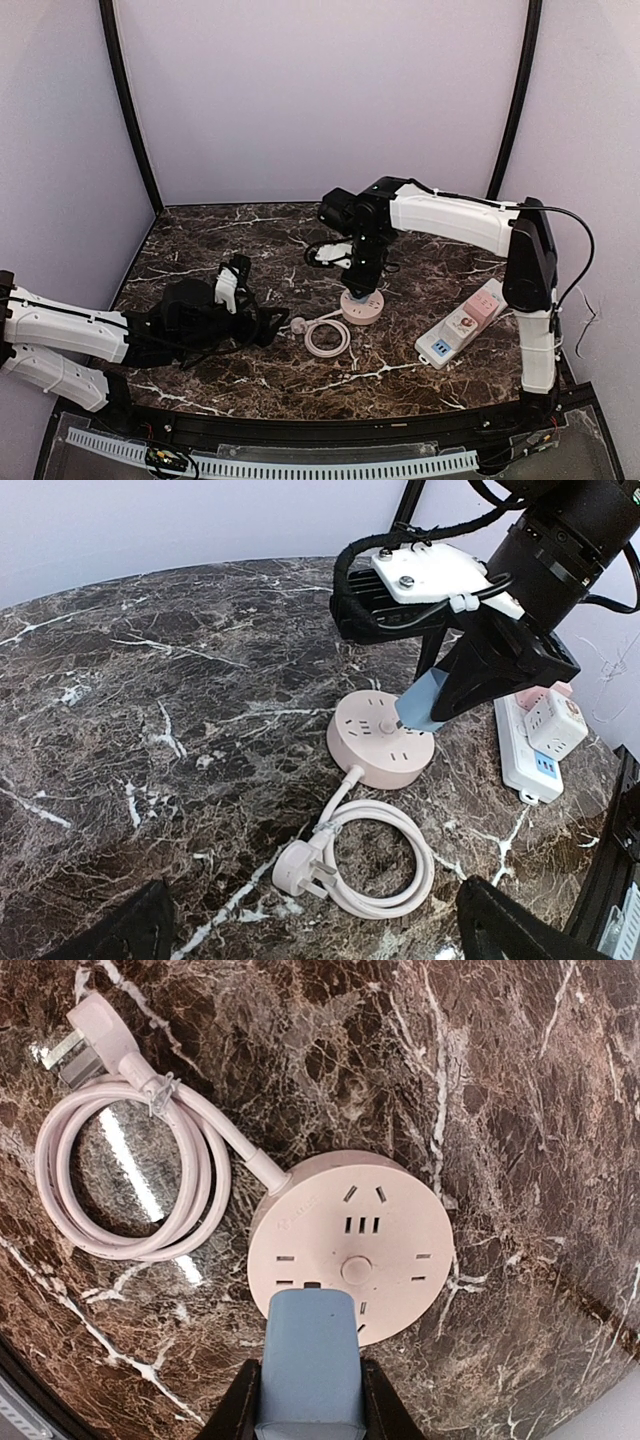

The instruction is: Insert the plug

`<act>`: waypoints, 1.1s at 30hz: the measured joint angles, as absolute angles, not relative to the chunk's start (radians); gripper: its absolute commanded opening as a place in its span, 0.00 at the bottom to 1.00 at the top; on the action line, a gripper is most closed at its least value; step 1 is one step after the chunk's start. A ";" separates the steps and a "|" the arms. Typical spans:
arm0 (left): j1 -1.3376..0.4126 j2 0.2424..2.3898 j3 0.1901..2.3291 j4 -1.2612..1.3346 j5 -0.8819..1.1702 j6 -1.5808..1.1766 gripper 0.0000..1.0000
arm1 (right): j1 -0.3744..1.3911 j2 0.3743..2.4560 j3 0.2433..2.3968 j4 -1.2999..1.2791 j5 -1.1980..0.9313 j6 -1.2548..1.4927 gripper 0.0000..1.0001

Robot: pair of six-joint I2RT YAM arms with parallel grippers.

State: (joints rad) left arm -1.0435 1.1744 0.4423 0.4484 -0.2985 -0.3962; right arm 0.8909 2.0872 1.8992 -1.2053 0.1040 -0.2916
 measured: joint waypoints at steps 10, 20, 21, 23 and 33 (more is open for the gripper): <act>-1.044 1.184 0.442 0.457 -0.305 -0.397 0.99 | 0.891 2.122 1.890 -1.207 0.113 -0.317 0.00; -1.044 1.121 0.404 0.484 -0.371 -0.404 0.99 | 0.891 2.136 1.886 -1.206 0.097 -0.341 0.00; -1.044 1.115 0.404 0.485 -0.377 -0.404 0.99 | 0.891 2.136 1.886 -1.207 0.094 -0.341 0.00; -1.044 1.110 0.404 0.485 -0.382 -0.405 0.99 | 0.891 2.136 1.884 -1.206 0.089 -0.341 0.00; -1.044 1.110 0.403 0.485 -0.377 -0.419 0.99 | 0.891 2.136 1.871 -1.201 0.086 -0.340 0.00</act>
State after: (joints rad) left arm -1.0435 1.1099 0.4034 0.4854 -0.3771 -0.4194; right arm 0.8909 2.1357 1.8709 -1.2007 0.0860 -0.3405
